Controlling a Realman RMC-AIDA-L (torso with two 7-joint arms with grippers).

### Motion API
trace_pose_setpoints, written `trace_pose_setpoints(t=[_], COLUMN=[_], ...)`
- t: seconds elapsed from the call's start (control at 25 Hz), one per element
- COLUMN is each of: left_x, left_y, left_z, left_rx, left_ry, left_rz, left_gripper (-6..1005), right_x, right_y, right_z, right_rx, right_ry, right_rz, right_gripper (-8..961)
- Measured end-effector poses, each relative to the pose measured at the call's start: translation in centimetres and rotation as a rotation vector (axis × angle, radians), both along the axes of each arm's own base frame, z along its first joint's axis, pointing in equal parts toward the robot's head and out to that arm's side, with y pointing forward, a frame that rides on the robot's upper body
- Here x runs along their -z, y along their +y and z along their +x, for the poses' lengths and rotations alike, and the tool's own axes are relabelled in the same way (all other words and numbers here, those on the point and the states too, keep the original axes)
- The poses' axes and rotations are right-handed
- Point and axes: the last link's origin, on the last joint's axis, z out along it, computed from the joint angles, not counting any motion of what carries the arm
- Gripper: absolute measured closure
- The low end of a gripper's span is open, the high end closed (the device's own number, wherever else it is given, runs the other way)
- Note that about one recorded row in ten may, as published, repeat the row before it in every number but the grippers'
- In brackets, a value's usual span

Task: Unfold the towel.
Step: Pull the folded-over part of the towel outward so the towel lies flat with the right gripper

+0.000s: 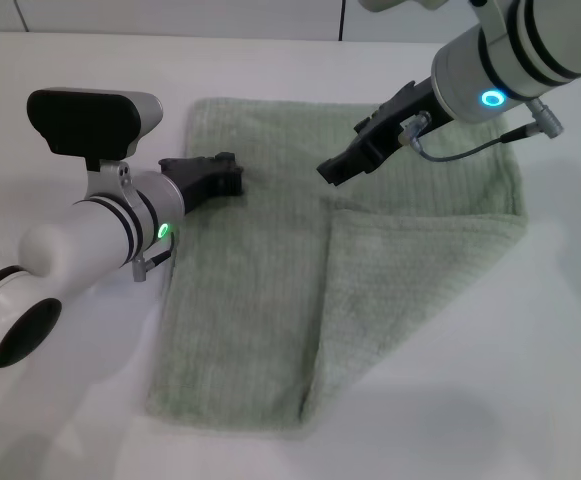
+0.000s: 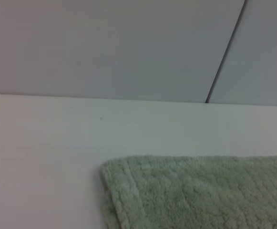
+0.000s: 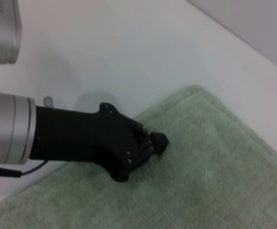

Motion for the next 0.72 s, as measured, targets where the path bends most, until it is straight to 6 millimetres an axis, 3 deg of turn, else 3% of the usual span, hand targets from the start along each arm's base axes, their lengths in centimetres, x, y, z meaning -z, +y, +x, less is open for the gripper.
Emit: trace_pose_setpoints(t=[0.72], left_x=[0.0], left_y=[0.0], left_z=[0.2], left_rx=[0.008], left_ry=[-0.001], left_rz=[0.000], left_gripper=[1000], right_x=[1.5], right_y=[-0.1], right_z=[1.5], right_rx=[0.024], right_ry=[-0.019], right_rz=[-0.069], right_gripper=[222])
